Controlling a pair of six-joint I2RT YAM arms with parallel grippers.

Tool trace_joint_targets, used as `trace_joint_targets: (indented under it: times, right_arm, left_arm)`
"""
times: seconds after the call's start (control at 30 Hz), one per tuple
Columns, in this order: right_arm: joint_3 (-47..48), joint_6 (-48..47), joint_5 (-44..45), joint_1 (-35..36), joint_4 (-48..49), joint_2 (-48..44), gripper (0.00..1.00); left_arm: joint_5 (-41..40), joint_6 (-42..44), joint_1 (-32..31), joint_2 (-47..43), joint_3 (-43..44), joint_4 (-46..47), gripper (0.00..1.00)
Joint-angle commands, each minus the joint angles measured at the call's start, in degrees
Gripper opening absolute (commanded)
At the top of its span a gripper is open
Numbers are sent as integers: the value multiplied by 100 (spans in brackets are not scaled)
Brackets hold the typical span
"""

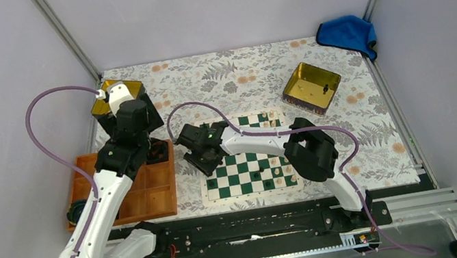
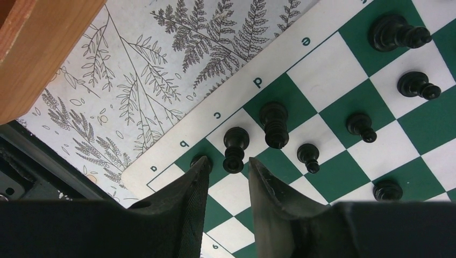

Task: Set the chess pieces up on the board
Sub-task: Move the chess piece to the chessboard.

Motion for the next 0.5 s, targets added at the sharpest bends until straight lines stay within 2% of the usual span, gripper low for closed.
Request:
trace_joint_targets:
  times: [0.0, 0.27, 0.47]
  right_arm:
    - [294, -95, -115, 74, 59, 40, 39]
    - [291, -88, -23, 74, 32, 78, 31]
    - [326, -77, 267, 74, -97, 121, 21]
  left_arm:
    - [-129, 79, -29, -104, -13, 274, 99]
    - [-109, 65, -31, -103, -43, 275, 99]
    - [-92, 57, -31, -106, -53, 298, 99]
